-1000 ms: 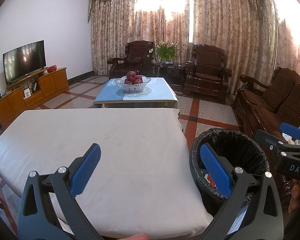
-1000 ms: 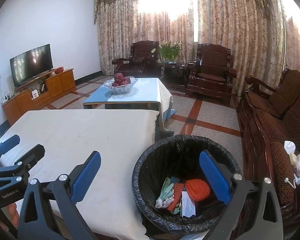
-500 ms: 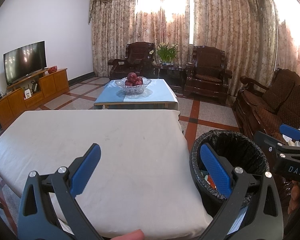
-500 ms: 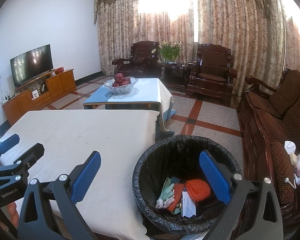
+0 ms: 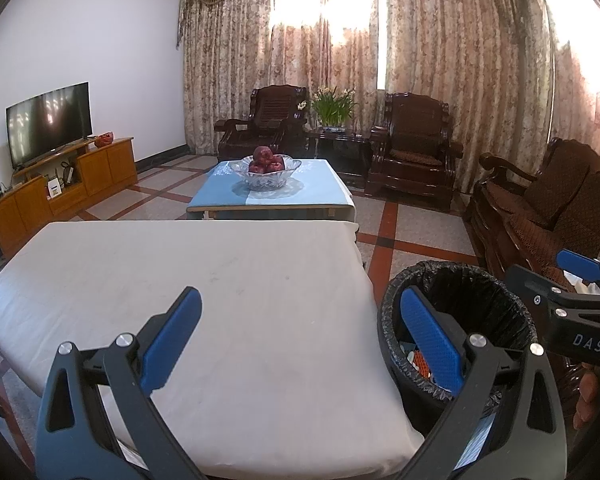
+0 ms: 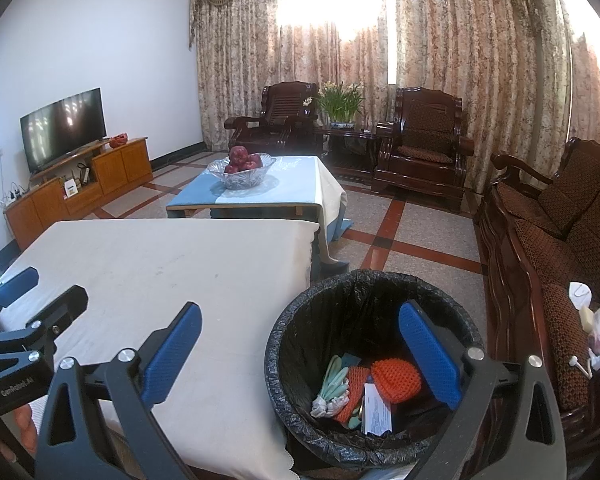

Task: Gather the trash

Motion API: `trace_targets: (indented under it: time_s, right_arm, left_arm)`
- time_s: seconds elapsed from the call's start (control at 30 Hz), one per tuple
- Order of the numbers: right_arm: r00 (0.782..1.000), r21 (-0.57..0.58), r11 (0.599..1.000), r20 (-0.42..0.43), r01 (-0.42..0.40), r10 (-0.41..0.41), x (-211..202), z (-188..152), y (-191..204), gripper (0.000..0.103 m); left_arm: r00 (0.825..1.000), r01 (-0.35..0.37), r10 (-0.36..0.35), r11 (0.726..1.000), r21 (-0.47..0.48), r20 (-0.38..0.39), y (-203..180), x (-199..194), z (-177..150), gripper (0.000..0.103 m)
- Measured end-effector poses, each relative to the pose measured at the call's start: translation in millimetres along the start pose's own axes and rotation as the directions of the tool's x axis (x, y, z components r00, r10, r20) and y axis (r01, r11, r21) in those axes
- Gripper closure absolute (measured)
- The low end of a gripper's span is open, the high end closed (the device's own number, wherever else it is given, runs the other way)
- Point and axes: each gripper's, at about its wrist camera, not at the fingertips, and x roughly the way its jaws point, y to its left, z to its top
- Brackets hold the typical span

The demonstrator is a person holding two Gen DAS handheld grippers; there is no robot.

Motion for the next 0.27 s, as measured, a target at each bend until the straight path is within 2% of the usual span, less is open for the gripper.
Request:
trace_targets:
  time_s: [0.27]
  right_arm:
    - [1.0, -0.001, 1.0, -0.001, 0.0, 0.0, 0.1, -0.1, 0.4, 0.006]
  left_arm:
    - [1.0, -0.001, 0.001, 1.0, -0.007, -0.003, -1.7, 0.8, 3.1, 0.006]
